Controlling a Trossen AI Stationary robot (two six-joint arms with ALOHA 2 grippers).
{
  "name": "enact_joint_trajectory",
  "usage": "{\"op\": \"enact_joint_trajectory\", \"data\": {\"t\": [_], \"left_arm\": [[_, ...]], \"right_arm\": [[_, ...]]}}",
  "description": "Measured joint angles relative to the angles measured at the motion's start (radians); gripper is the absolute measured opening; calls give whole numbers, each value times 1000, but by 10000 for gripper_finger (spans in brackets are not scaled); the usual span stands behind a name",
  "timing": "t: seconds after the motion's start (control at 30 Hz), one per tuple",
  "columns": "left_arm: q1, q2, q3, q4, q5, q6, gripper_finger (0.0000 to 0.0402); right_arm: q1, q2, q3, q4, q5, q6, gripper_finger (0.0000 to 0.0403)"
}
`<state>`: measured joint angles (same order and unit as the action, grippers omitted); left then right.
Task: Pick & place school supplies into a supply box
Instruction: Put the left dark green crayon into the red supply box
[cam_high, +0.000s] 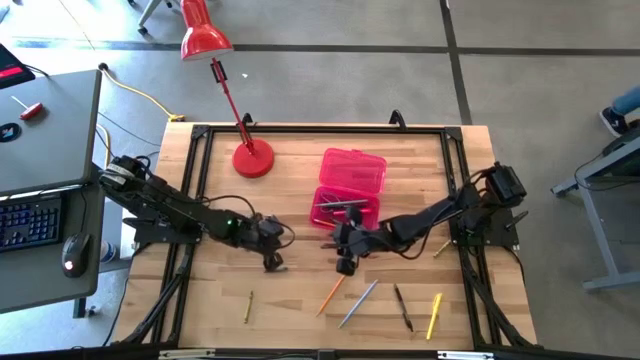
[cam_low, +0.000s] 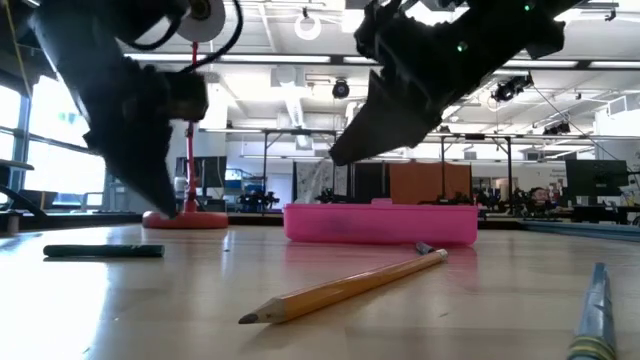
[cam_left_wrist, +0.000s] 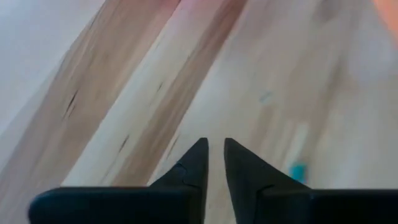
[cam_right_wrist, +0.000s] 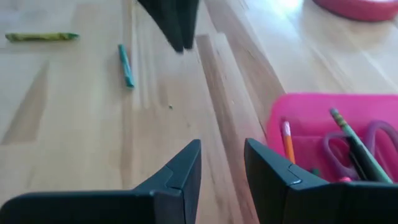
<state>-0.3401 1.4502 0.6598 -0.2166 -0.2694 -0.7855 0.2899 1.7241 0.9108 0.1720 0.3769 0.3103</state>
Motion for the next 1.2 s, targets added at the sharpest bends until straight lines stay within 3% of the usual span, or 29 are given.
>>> {"op": "enact_joint_trajectory", "data": {"t": [0.2, 0.33, 0.53, 0.8, 1.2], "left_arm": [[0, 0, 0, 80, 22, 99, 154], [-38, 0, 0, 133, 49, 217, 177], [-130, 1, 1, 215, 42, 273, 166], [-284, 46, 0, 157, -186, 139, 150], [-315, 224, 1, 224, -259, 73, 166]], "right_arm": [[24, 0, 0, 72, 8, -4, 101], [27, 0, 0, 86, 7, -4, 101], [27, 0, 0, 86, 11, 3, 101], [27, 0, 0, 88, 13, 3, 101], [27, 0, 0, 110, 17, 3, 101]]}}
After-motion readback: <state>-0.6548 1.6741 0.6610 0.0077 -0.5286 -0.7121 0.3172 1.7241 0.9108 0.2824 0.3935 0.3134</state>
